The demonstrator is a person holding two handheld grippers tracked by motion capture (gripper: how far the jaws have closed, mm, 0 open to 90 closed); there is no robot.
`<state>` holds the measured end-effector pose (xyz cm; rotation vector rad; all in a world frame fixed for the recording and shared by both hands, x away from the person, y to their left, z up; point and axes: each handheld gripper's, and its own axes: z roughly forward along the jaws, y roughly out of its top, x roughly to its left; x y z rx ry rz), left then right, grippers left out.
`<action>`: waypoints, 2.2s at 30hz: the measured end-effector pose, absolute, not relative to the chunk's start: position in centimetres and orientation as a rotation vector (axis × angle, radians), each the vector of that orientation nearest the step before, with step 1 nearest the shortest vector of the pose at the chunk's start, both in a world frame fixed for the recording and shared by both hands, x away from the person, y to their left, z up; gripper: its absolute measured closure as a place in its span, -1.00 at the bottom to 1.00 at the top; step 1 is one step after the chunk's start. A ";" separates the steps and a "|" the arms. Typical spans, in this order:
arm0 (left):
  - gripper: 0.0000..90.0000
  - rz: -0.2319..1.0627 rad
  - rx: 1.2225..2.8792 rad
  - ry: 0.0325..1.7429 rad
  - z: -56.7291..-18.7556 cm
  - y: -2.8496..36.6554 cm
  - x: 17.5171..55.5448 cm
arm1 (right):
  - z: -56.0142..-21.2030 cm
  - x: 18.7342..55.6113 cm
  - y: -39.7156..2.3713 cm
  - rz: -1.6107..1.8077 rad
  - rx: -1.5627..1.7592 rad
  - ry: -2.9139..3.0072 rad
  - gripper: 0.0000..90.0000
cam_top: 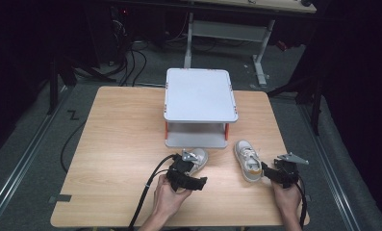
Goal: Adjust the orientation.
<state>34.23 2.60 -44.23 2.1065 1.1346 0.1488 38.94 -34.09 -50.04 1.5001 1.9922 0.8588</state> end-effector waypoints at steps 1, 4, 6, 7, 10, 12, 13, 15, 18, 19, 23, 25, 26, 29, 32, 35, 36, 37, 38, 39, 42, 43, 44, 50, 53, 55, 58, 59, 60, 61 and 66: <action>-0.43 0.149 2.108 1.137 -44.2 2.5 34.2 | -50.0 38.9 -34.1 0.859 1.500 1.992 -0.10; -0.41 0.246 2.156 1.140 -44.0 1.9 33.9 | -50.0 38.9 -34.1 0.859 1.497 1.993 -0.10; -0.45 0.290 2.173 1.135 -43.8 1.7 33.8 | -50.0 38.9 -34.1 0.859 1.500 1.992 -0.10; -0.46 0.285 2.166 1.135 -43.8 1.8 33.9 | -50.0 38.9 -34.1 0.859 1.497 1.993 -0.10; -0.48 0.265 2.137 1.141 -43.6 2.3 34.0 | -50.0 38.9 -34.1 0.858 1.497 1.993 -0.10; -0.48 0.259 2.111 1.130 -43.3 2.8 34.0 | -50.0 38.9 -34.1 0.860 1.500 1.992 -0.10; -0.48 0.254 2.095 1.122 -43.2 3.0 34.0 | -50.0 38.9 -34.1 0.860 1.500 1.992 -0.10; -0.51 0.261 2.060 1.110 -42.9 3.4 33.9 | -50.0 38.9 -34.1 0.859 1.497 1.993 -0.10; -0.50 0.255 2.027 1.094 -42.6 4.2 33.9 | -50.0 39.0 -34.1 0.860 1.496 1.994 -0.10; -0.50 0.271 2.008 1.092 -42.3 5.1 33.9 | -50.0 39.0 -34.1 0.860 1.496 1.993 -0.10; -0.48 0.302 1.962 1.096 -41.8 6.7 33.7 | -50.0 39.0 -34.1 0.859 1.498 1.993 -0.10; -0.47 0.328 1.935 1.102 -41.5 8.0 33.5 | -50.0 39.0 -34.1 0.859 1.498 1.993 -0.10; -0.45 0.342 1.923 1.108 -41.5 8.6 33.5 | -50.0 39.0 -34.1 0.859 1.496 1.996 -0.10; -0.44 0.374 1.888 1.136 -41.6 10.7 33.4 | -50.0 39.0 -34.1 0.860 1.493 1.998 -0.10; -0.43 0.402 1.862 1.179 -42.3 12.7 33.4 | -49.8 38.9 -34.3 0.848 1.498 2.018 -0.03; -0.43 0.426 1.835 1.236 -43.3 14.4 33.6 | -49.7 38.9 -34.3 0.839 1.507 2.020 0.03; -0.42 0.435 1.824 1.261 -43.8 15.0 33.6 | -49.7 38.8 -34.4 0.839 1.506 2.020 0.07; -0.42 0.443 1.821 1.275 -44.1 15.4 33.7 | -49.6 38.8 -34.4 0.834 1.505 2.021 0.10; -0.42 0.457 1.810 1.304 -44.8 16.1 33.7 | -49.5 38.7 -34.5 0.833 1.497 2.023 0.13; -0.41 0.457 1.810 1.304 -44.8 16.1 33.7 | -49.4 38.5 -34.4 0.838 1.489 2.020 0.14; -0.40 0.472 1.818 1.333 -45.9 16.8 33.9 | -49.0 38.3 -34.5 0.854 1.474 2.014 0.16; -0.40 0.476 1.816 1.340 -46.3 16.9 34.0 | -48.7 38.1 -34.5 0.865 1.472 2.009 0.16; -0.40 0.480 1.823 1.345 -46.6 17.1 34.0 | -48.5 38.0 -34.5 0.879 1.461 2.005 0.16; -0.40 0.466 1.852 1.389 -48.3 17.7 34.8 | -46.5 37.2 -34.3 0.956 1.398 1.999 0.21; -0.40 0.484 1.855 1.418 -49.0 18.1 35.0 | -45.4 37.0 -33.9 0.992 1.361 2.016 0.24; -0.40 0.500 1.871 1.429 -49.3 18.3 35.2 | -44.8 36.9 -33.6 1.019 1.335 2.032 0.24; -0.40 0.516 1.871 1.451 -49.9 18.6 35.3 | -44.1 37.0 -32.8 1.036 1.300 2.074 0.24; -0.40 0.520 1.870 1.464 -50.1 18.6 35.3 | -44.0 37.1 -32.4 1.033 1.288 2.088 0.24; -0.39 0.538 1.874 1.455 -50.3 18.7 35.3 | -43.9 37.2 -32.1 1.029 1.283 2.102 0.24; -0.38 0.556 1.874 1.454 -50.4 18.7 35.2 | -43.9 37.4 -31.8 1.028 1.271 2.118 0.24; -0.37 0.601 1.878 1.440 -50.6 18.6 35.0 | -44.4 38.5 -30.5 0.950 1.267 2.187 0.24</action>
